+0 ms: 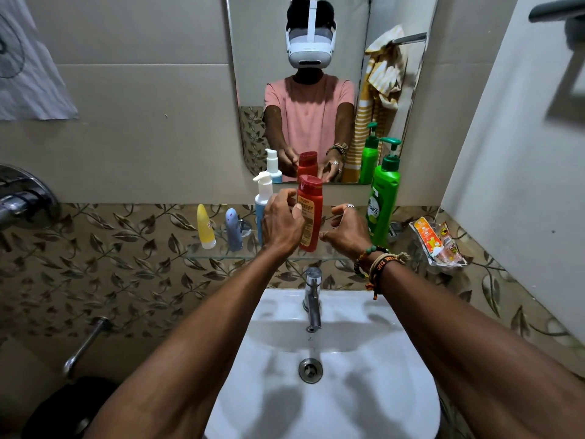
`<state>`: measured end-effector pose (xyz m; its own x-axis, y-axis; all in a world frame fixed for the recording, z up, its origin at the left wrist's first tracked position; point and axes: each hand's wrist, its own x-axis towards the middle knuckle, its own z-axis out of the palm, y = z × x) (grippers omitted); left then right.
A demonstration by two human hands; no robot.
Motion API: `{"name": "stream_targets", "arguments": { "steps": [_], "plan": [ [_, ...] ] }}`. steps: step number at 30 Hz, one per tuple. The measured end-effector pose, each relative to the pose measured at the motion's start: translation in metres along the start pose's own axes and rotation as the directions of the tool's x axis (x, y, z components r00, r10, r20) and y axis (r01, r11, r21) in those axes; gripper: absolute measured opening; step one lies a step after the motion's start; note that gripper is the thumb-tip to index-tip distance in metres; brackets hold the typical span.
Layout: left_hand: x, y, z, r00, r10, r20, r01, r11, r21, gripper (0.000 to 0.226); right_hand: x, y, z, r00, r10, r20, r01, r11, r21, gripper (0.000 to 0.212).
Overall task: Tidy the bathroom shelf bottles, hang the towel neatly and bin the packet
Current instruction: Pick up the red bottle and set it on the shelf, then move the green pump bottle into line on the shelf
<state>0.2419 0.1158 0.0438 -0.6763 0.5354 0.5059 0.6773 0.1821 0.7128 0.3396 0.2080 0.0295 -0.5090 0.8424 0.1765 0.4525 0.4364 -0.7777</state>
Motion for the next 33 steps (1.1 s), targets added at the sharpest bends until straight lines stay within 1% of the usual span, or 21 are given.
{"name": "stream_targets", "arguments": {
  "steps": [2,4,7,10,13,15,19,23,26,29,33],
  "plan": [
    [-0.002,0.008,0.000,0.993,0.107,-0.046,-0.109,0.993,-0.035,0.022,-0.004,0.004,-0.005,0.996,-0.001,-0.093,-0.001,1.000,-0.026,0.053],
    [-0.003,0.017,0.003,0.986,0.155,-0.060,-0.159,0.985,-0.072,0.022,-0.007,0.006,-0.011,0.984,-0.014,-0.180,0.002,0.998,-0.067,0.041],
    [-0.007,0.034,0.013,0.986,0.165,-0.024,-0.167,0.978,-0.124,0.022,-0.013,0.011,-0.027,0.963,0.016,-0.270,-0.037,0.997,-0.072,0.028],
    [-0.013,0.048,0.029,0.981,0.190,0.042,-0.181,0.970,-0.161,0.026,-0.018,0.019,-0.047,0.932,0.040,-0.360,-0.074,0.994,-0.081,0.026],
    [-0.018,0.059,0.044,0.974,0.179,0.137,-0.154,0.972,-0.179,0.031,-0.022,0.028,-0.069,0.904,0.078,-0.421,-0.124,0.989,-0.083,0.022],
    [-0.019,0.064,0.052,0.967,0.149,0.209,-0.115,0.979,-0.169,0.035,-0.023,0.035,-0.080,0.900,0.103,-0.423,-0.150,0.985,-0.079,0.026],
    [-0.021,0.069,0.067,0.945,0.056,0.323,-0.024,0.995,-0.101,0.040,-0.023,0.047,-0.090,0.911,0.135,-0.389,-0.172,0.983,-0.061,0.049],
    [-0.020,0.071,0.079,0.922,-0.023,0.388,0.055,0.996,-0.071,0.039,-0.019,0.056,-0.090,0.931,0.139,-0.339,-0.168,0.984,-0.059,0.066],
    [-0.020,0.069,0.085,0.908,-0.067,0.414,0.095,0.994,-0.049,0.039,-0.014,0.056,-0.087,0.951,0.117,-0.286,-0.135,0.990,-0.045,0.075],
    [-0.019,0.064,0.089,0.888,-0.115,0.446,0.150,0.988,-0.043,0.041,-0.009,0.056,-0.083,0.964,0.088,-0.250,-0.096,0.995,-0.021,0.074],
    [-0.013,0.053,0.092,0.855,-0.147,0.497,0.210,0.975,-0.072,0.049,-0.001,0.057,-0.077,0.979,0.057,-0.198,-0.057,0.998,0.007,0.058]
  ]
}}
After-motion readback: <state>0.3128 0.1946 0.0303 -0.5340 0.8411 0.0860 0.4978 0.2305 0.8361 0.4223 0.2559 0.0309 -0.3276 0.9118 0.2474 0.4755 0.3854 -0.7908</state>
